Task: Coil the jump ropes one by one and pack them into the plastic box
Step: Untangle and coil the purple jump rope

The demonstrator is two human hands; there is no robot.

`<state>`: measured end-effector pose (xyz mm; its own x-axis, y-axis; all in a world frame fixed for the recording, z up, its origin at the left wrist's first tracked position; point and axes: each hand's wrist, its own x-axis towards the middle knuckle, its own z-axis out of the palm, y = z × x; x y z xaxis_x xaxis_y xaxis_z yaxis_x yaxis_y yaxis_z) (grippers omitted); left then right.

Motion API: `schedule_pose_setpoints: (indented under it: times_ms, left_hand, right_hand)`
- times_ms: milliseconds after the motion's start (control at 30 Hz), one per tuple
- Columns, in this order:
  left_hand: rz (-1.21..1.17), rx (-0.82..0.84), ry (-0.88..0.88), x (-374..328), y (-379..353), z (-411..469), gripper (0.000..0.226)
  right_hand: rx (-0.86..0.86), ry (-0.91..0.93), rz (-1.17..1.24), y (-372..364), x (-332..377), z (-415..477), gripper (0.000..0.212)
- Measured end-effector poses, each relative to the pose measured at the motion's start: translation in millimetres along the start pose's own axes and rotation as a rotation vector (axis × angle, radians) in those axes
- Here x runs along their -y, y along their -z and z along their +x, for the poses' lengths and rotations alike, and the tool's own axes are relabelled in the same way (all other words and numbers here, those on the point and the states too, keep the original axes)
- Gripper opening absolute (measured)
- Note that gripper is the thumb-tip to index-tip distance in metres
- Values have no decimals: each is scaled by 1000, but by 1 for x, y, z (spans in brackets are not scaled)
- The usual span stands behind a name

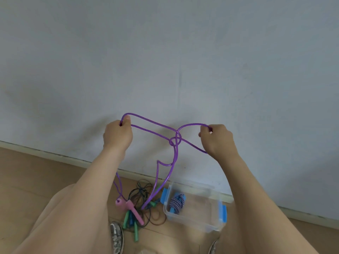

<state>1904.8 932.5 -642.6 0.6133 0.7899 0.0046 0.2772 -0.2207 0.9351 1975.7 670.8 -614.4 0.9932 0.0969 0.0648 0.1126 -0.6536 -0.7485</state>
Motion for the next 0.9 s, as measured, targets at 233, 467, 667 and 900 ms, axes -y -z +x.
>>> schedule_pose_setpoints:
  times_ms: [233, 467, 667, 900]
  left_hand:
    - [-277, -99, 312, -1, -5, 6, 47]
    - [-585, -34, 441, -10, -9, 4, 30]
    - [-789, 346, 576, -24, -2, -12, 45]
    - [-735, 438, 300, -38, -10, -36, 30]
  right_hand:
    - [-84, -334, 682, -1, 11, 0, 52]
    - [87, -605, 1446, 0, 21, -7, 43]
    - [64, -535, 1039, -1, 13, -1, 19]
    - [258, -453, 923, -20, 19, -13, 48]
